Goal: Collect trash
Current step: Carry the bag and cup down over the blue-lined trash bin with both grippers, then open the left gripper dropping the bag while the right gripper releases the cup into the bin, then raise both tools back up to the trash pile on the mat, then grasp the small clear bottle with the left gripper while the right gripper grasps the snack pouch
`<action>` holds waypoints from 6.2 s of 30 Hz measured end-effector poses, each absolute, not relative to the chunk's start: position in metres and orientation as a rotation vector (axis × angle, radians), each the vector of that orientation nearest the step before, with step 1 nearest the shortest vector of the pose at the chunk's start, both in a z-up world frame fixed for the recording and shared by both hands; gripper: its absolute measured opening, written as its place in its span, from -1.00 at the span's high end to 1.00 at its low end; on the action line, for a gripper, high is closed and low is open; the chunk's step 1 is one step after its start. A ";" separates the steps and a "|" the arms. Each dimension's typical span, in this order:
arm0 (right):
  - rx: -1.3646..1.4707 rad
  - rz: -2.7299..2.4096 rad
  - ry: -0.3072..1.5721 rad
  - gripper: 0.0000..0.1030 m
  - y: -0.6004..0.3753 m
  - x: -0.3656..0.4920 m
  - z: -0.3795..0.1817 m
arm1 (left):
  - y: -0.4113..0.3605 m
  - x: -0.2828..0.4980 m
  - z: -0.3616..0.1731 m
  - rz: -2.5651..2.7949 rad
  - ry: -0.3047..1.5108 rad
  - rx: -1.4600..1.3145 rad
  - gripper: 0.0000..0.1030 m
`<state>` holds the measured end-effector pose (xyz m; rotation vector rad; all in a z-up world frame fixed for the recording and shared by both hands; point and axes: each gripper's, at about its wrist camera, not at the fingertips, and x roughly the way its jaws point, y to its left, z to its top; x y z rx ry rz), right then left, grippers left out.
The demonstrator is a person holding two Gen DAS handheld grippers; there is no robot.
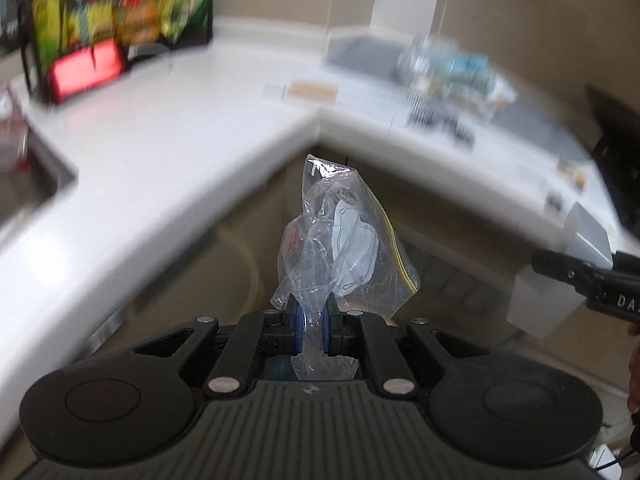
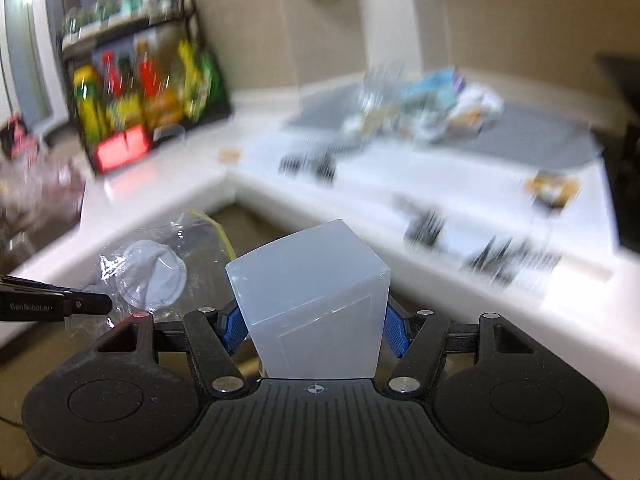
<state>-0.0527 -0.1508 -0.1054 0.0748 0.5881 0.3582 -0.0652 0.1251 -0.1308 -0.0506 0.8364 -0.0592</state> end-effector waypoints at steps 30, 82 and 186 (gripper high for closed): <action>-0.149 0.377 1.002 -0.33 -0.080 -0.004 -0.259 | 0.115 -0.038 -0.257 -0.036 1.179 0.067 0.81; -0.158 0.311 1.234 -0.35 -0.053 0.046 -0.313 | 0.082 0.010 -0.308 -0.034 1.374 0.199 0.79; 0.482 -0.087 0.403 0.71 -0.278 0.125 -0.054 | -0.059 0.261 -0.013 -0.303 0.662 0.189 -0.99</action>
